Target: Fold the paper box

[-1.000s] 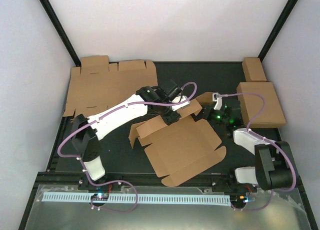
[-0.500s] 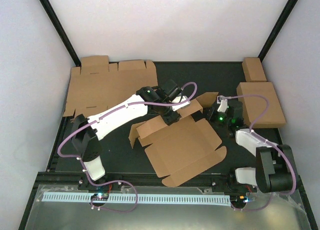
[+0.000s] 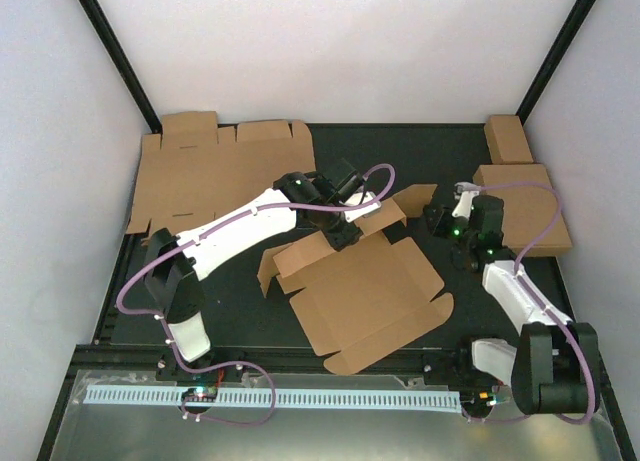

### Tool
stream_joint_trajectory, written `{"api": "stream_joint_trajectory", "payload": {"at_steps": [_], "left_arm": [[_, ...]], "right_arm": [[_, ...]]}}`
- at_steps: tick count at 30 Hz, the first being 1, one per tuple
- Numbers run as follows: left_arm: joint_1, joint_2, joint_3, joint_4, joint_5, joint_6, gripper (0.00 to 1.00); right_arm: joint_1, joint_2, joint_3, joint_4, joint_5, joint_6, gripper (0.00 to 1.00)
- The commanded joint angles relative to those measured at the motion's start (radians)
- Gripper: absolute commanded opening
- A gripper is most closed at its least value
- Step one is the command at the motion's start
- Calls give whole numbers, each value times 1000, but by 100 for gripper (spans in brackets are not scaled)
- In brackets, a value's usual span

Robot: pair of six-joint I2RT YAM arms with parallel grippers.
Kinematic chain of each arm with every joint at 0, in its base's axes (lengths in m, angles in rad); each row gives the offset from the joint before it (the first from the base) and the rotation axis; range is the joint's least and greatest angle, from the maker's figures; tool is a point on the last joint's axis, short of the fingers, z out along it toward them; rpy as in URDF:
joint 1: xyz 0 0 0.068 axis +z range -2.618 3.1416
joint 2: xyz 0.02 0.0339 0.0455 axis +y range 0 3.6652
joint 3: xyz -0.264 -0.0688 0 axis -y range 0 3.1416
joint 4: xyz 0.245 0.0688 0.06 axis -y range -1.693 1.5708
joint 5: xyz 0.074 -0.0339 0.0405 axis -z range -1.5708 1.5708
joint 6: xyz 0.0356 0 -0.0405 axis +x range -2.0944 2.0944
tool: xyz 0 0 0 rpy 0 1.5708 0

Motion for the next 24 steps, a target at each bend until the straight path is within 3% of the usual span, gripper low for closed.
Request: {"api": "stream_joint_trajectory", "payload": {"at_steps": [1,3,4,5,6,11,13,16,19,23,24], "left_arm": [[-16,50,-16,-93,60,-2,54],[-16,44,-18,-90,65,4,54],[-16,46,-14,-93,65,6,54],[-16,49,-11,-95,65,8,54],[-16,52,-10,-97,63,11,54],[-16,59,-8,-101,58,23,54],[-15,58,-9,-102,53,29,54],[-12,59,-4,-107,48,34,54],[-10,56,4,-114,51,40,54],[-8,65,21,-118,56,51,55],[-8,70,29,-123,57,53,54]], "right_arm": [[-5,-79,-48,67,93,-111,41],[-5,-135,-87,117,130,-155,55],[-4,-164,-96,124,157,-169,68],[-12,-187,-84,88,156,-178,88],[-23,-200,-76,88,121,-187,98],[-134,-113,20,103,-82,-228,100],[-193,-40,71,123,-241,-229,100],[-265,126,232,37,-468,-265,89],[-274,202,372,-165,-487,-401,84],[-261,231,402,-144,-584,-496,85],[-256,242,410,-159,-609,-540,90]]}}
